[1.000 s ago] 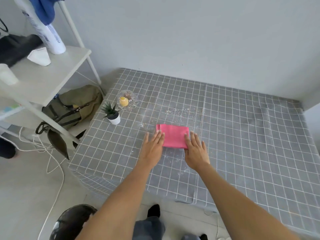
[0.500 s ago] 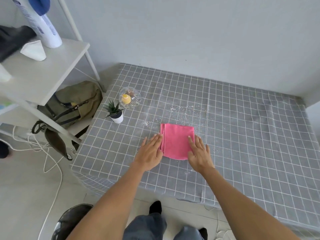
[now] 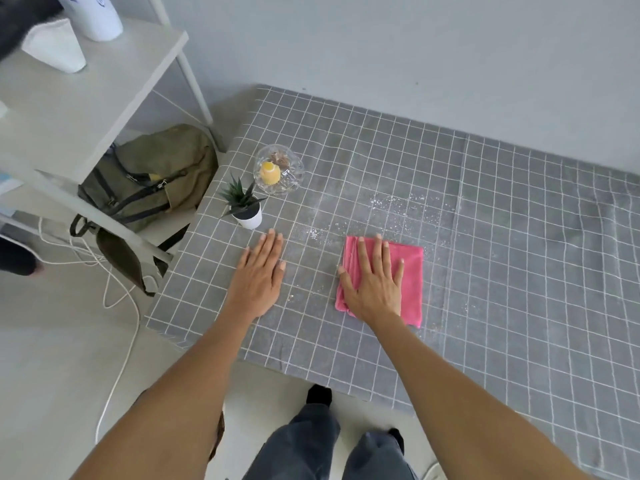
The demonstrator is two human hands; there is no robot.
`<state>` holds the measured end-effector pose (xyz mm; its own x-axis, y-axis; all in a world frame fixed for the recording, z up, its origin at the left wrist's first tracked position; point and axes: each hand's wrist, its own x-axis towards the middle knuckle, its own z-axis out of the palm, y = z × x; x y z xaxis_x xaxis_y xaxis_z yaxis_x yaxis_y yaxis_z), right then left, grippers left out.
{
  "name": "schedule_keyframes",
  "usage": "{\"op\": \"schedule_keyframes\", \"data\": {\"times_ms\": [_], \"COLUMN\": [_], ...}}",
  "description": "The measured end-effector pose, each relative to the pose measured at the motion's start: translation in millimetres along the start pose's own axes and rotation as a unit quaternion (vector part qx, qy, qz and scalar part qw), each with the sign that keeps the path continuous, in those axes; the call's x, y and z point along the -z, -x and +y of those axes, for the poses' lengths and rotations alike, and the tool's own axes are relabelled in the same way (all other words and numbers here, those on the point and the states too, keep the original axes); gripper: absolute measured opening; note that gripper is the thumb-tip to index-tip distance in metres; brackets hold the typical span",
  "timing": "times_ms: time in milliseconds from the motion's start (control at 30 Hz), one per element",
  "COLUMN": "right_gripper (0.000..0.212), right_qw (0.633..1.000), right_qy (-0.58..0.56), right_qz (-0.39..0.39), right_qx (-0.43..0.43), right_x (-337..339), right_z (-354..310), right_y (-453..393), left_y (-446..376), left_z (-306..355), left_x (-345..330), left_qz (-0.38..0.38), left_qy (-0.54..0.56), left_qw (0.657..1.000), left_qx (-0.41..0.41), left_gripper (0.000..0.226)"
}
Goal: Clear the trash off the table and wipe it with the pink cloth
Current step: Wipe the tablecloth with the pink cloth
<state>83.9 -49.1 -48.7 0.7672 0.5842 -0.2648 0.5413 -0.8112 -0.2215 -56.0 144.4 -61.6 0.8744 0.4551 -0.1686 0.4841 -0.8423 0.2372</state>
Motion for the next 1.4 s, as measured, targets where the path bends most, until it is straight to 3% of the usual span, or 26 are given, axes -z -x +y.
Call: {"op": "schedule_keyframes", "data": {"times_ms": [333, 500, 633, 833, 1100, 1400], "right_gripper": [0.073, 0.088, 0.076, 0.066, 0.079, 0.059], "right_qw": [0.999, 0.998, 0.999, 0.993, 0.992, 0.989], "right_qy": [-0.005, -0.014, -0.007, -0.023, -0.007, -0.008], "right_qz": [0.049, 0.042, 0.038, 0.064, 0.054, 0.059], "right_qx": [0.006, -0.037, -0.032, -0.091, -0.112, -0.132], "right_x": [-12.3, -9.9, -4.9, 1.0, -0.7, 0.5], "right_z": [4.0, 9.4, 28.5, 54.9, 50.2, 47.0], "right_y": [-1.6, -0.6, 1.1, 3.7, 1.3, 1.8], "left_y": [1.8, 2.1, 2.2, 1.6, 0.9, 7.2], "left_z": [0.2, -1.3, -0.8, -0.6, -2.1, -13.2], "left_x": [-1.3, 0.0, 0.0, -0.1, -1.6, 1.6], "left_qz": [0.029, 0.03, 0.027, 0.026, 0.029, 0.012], "left_qy": [0.014, 0.009, 0.011, 0.003, -0.007, 0.011], "left_qw": [0.999, 1.0, 1.0, 1.0, 0.999, 1.0], "left_qx": [0.003, 0.006, 0.004, 0.008, 0.011, -0.024], "left_gripper": [0.056, 0.056, 0.057, 0.057, 0.056, 0.053]}}
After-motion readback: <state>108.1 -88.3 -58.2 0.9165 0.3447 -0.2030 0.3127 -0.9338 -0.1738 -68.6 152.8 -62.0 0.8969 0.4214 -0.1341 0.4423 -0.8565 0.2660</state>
